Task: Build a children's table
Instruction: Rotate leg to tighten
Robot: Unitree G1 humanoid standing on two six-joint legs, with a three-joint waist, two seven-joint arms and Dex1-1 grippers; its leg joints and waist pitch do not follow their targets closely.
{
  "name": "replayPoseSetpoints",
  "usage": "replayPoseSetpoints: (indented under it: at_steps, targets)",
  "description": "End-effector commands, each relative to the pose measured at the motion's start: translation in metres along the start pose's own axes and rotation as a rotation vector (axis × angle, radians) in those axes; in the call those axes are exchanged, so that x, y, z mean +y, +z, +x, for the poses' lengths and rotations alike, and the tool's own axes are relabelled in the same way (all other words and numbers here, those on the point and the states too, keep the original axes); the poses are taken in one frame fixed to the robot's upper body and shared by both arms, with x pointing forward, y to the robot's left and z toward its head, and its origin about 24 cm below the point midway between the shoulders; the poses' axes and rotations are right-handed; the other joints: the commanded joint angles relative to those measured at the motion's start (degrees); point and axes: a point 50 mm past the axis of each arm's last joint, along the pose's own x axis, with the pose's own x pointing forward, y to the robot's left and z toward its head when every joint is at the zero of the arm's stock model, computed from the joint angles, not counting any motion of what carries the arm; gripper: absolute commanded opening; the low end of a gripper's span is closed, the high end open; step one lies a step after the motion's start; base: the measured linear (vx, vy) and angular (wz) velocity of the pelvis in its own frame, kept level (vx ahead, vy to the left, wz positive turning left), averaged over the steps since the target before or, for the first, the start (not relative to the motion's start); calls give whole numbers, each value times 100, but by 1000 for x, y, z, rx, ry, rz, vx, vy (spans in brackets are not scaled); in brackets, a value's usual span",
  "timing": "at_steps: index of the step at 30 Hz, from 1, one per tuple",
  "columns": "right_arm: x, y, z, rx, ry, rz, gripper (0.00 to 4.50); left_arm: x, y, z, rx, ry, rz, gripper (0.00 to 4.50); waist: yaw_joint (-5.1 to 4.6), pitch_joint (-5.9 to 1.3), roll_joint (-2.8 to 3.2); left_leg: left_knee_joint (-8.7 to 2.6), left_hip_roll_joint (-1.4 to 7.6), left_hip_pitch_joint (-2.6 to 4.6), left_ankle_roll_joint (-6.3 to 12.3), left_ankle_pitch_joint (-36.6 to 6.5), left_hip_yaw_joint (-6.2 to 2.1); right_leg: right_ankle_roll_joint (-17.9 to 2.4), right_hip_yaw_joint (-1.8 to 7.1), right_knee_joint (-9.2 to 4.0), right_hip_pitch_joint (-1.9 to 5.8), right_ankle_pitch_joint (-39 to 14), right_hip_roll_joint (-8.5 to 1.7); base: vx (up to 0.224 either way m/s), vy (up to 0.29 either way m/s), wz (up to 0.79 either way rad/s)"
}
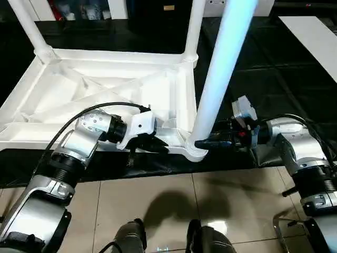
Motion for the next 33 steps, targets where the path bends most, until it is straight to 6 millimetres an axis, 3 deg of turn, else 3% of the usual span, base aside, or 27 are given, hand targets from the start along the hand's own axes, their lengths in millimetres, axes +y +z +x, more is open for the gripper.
replayPoseSetpoints:
  at_steps: [1, 7, 8, 11, 12, 13, 15, 16, 17, 18, 19, 20, 21, 22, 23, 24, 25, 26, 28, 29, 30, 31, 32, 33]
  targets:
    - [3, 1, 3, -14, 52, 6, 194, -7, 2, 9, 11, -76, 28, 0, -37, -584, -42, -390, 342, 168, 367, -1596, -136, -852, 396, -426, 397, -2883, -462, 0, 0, 0]
    - [7, -1, 7, -41, 5, 28, 193, -3, 1, 7, 4, -30, -30, 0, -36, -577, -32, -403, 359, 171, 371, -1560, -140, -900, 406, -404, 391, -2753, -450, 0, 0, 0]
    - [9, -3, 17, -55, -87, 58, 193, 4, 4, 9, -18, 54, -87, 0, -40, -569, -36, -408, 360, 166, 364, -1560, -137, -904, 411, -409, 387, -2756, -448, 0, 0, 0]
    - [10, -9, 27, -26, -198, 96, 193, 11, 8, 12, -34, 121, -121, 0, -64, -524, -53, -416, 314, 173, 232, -1780, -160, -659, 373, -499, 379, -3345, -468, 0, 0, 0]
    - [6, -14, 35, -6, -302, 149, 193, 16, 10, 16, -33, 164, -144, 0, -81, -493, 5, -415, 293, 214, 151, -1936, -177, -563, 346, -552, 344, -3624, -466, 0, 0, 0]
    - [6, -14, 35, -6, -302, 149, 193, 16, 10, 16, -33, 164, -144, 0, -121, -457, -14, -428, 290, 211, 81, -2020, -187, -482, 326, -585, 334, -3778, -436, -51, 3, -3]
    - [4, -17, 39, 10, -369, 185, 193, 19, 12, 19, -30, 190, -158, 0, -229, -439, -3, -395, 249, 266, -51, -2432, -239, -120, 171, -728, 349, -4351, -454, -53, 10, -5]
    - [-1, -18, 48, 14, -476, 231, 193, 27, 16, 24, -32, 262, -184, 0, -278, -424, 99, -397, 286, 299, -76, -2722, -279, -6, 71, -782, 374, -4390, -455, 0, 0, 0]
    - [-1, -18, 48, 14, -476, 231, 193, 27, 16, 24, -32, 262, -184, 0, -342, -371, 121, -453, 343, 307, -90, -2999, -300, 12, 19, -821, 353, -4337, -387, 0, 0, 0]
    - [-6, -16, 58, 15, -568, 263, 193, 37, 20, 29, -33, 358, -213, 0, -419, -365, 168, -630, 525, 252, -175, -3807, -427, 37, -81, -635, 504, -3877, -291, -53, 45, -5]
    - [-8, -15, 64, 17, -627, 280, 193, 44, 23, 32, -31, 421, -233, 0, -368, -306, 260, -893, 714, 46, -267, -4373, -498, -107, 26, -37, 650, -3264, -195, -122, 43, -1]
    - [-13, -11, 77, 21, -719, 295, 193, 52, 28, 37, -20, 509, -271, 0, 71, -358, 276, -1357, 440, -302, -631, -5148, 92, -346, 92, 1075, 642, -1586, 214, -122, 43, -1]
    - [-13, -11, 77, 21, -719, 295, 193, 52, 28, 37, -20, 509, -271, 0, 10, -434, 194, -1255, 430, -63, -611, -4586, 91, -319, 447, 1140, 553, -1975, 149, -89, -14, 12]
    - [-17, -9, 82, 9, -779, 320, 193, 56, 31, 39, -16, 545, -284, 0, -146, -539, -221, -180, 138, 532, -594, -2731, -291, -480, 840, -144, 113, -4457, -785, 58, -85, -6]
    - [-19, -8, 86, 4, -826, 342, 193, 58, 33, 40, -13, 571, -295, 0, -18, -479, -252, 163, -134, 78, -55, -617, -330, -210, 991, -350, 452, -5008, -855, 58, -85, -6]
    - [-19, -8, 86, 4, -826, 342, 193, 58, 33, 40, -13, 571, -295, 0, 27, -443, -178, 102, -117, -7, 31, -194, -357, -157, 982, -334, 513, -4851, -837, 65, -88, -19]
    - [-23, -6, 91, -10, -894, 377, 193, 61, 36, 42, -16, 618, -309, 0, 34, -425, -60, -124, 22, -20, 7, -12, -359, -318, 827, -287, 517, -4388, -744, 18, -52, -4]
    - [-26, -3, 97, -36, -955, 408, 193, 64, 39, 45, -17, 651, -314, 0, -21, -503, 21, -310, 147, 57, -73, -382, -353, -597, 697, -182, 447, -3458, -478, 18, -52, -4]
    - [-30, 1, 103, -78, -1012, 438, 193, 67, 44, 48, -23, 689, -315, 0, -102, -600, 107, -376, 303, 106, -149, -639, -387, -966, 665, -3, 435, -2198, -363, 0, 0, 0]
    - [-31, 2, 105, -92, -1029, 448, 263, 68, 46, 49, -25, 701, -315, 0, -171, -624, 106, -417, 332, 101, -57, -806, -387, -1316, 655, 62, 480, -1063, -352, 0, 0, 0]
    - [-33, 4, 106, -120, -1045, 454, 263, 68, 49, 51, -34, 697, -309, 0, -168, -637, 99, -408, 322, 115, 30, -772, -360, -1397, 660, 59, 490, -801, -361, 0, 0, 0]
    - [-33, 4, 106, -120, -1045, 454, 265, 68, 49, 51, -34, 697, -309, 0, -173, -629, 76, -400, 278, 65, 218, -652, -315, -1504, 671, 56, 546, -438, -384, 0, 0, 0]
    - [-37, 9, 98, -158, -1063, 414, 276, 68, 49, 50, -40, 678, -272, 0, -172, -614, 65, -392, 252, 33, 376, -573, -287, -1508, 677, 35, 576, -340, -398, 0, 0, 0]
    - [-37, 10, 95, -165, -1066, 399, 276, 68, 48, 49, -40, 671, -260, 0, -164, -620, 64, -388, 251, 36, 422, -554, -281, -1498, 669, 25, 591, -360, -405, 0, 0, 0]
